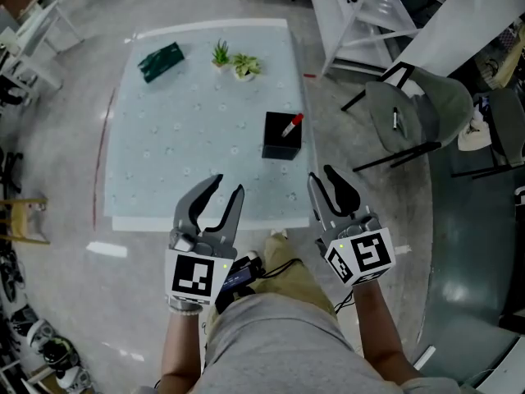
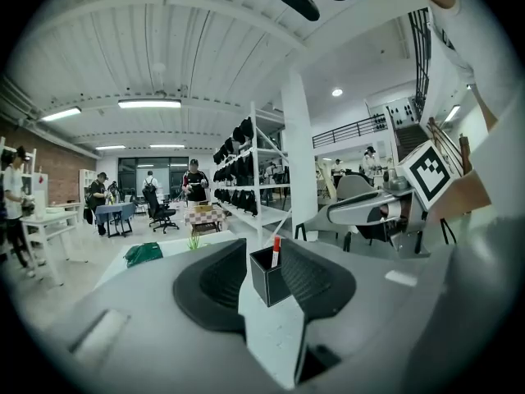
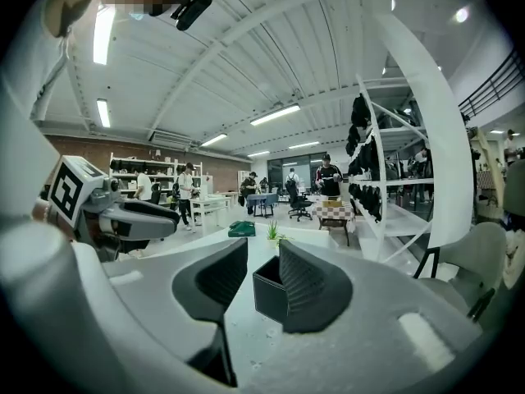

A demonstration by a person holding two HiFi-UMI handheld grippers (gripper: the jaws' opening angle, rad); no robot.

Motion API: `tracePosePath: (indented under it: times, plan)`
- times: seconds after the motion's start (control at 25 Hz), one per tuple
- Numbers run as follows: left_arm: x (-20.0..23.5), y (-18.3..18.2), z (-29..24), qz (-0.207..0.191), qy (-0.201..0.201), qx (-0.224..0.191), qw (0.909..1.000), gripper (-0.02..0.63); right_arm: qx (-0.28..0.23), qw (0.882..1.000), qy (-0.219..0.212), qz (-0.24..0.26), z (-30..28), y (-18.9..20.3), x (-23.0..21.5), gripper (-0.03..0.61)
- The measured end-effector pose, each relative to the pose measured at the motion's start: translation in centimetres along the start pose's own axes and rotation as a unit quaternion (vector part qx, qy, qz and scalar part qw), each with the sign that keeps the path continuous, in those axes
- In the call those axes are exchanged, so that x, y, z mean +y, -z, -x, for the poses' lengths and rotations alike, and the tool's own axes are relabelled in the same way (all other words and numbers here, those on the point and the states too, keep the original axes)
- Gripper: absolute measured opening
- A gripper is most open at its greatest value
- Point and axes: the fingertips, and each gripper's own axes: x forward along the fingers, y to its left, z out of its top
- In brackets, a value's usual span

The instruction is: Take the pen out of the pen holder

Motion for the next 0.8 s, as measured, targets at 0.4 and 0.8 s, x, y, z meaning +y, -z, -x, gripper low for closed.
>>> tracePosePath:
  times: [0.4,0.8]
  plan:
    - [1.0,0.5,-2.7,0.012,-0.023,0.009,0.9996,0.129,0.013,1.000,-0.019,0.002,-4.0,0.4,-2.8,0.115]
    - [2.0,0.7,-4.2,0.021,-0.053,0.018,0.9982,0.129,0.035,0.998,-0.041,0.010,-8.0,1.5,-4.7,0.115]
